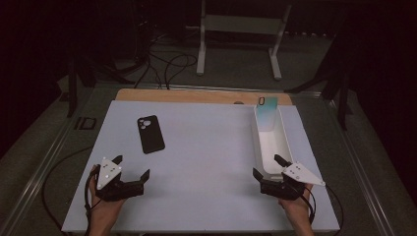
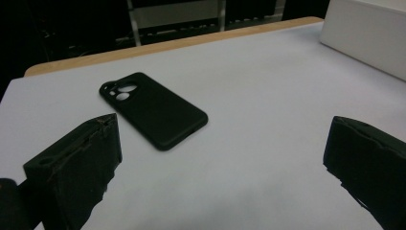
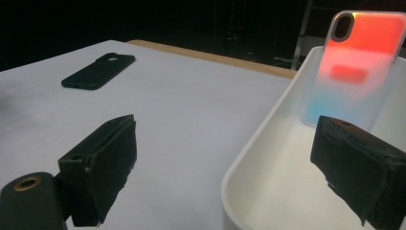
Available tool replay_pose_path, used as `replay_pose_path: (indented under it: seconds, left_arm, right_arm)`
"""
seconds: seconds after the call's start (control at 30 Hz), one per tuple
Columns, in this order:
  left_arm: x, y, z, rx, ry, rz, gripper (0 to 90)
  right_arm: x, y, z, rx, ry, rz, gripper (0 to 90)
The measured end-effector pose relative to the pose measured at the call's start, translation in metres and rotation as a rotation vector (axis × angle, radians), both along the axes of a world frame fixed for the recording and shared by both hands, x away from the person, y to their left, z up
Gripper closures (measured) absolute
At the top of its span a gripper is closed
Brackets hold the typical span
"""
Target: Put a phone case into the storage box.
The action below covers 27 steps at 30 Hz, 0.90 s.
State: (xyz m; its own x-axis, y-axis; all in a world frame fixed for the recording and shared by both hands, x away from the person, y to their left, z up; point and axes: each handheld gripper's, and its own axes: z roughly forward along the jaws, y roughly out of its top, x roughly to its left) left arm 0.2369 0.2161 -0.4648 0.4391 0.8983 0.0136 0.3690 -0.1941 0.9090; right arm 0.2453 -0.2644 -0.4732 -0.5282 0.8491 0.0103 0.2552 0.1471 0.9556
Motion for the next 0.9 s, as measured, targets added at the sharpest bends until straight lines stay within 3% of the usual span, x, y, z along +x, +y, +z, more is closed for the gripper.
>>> replay_pose_path:
  seconds: [0.3,0.53,0.9]
  left_arm:
    - [0.030,-0.013,0.008,-0.004,0.020,-0.027,0.0]
    - [0.057,-0.020,0.007,0.009,0.047,0.008,0.0]
    - [0.094,-0.033,-0.009,0.018,0.106,0.070,0.0]
  right_arm:
    - [0.000,0.000,0.000,0.000,-0.002,0.002,8.6]
    - [0.000,-0.001,0.000,0.001,-0.002,0.001,8.6]
    - [0.000,-0.001,0.000,0.001,-0.001,0.002,8.6]
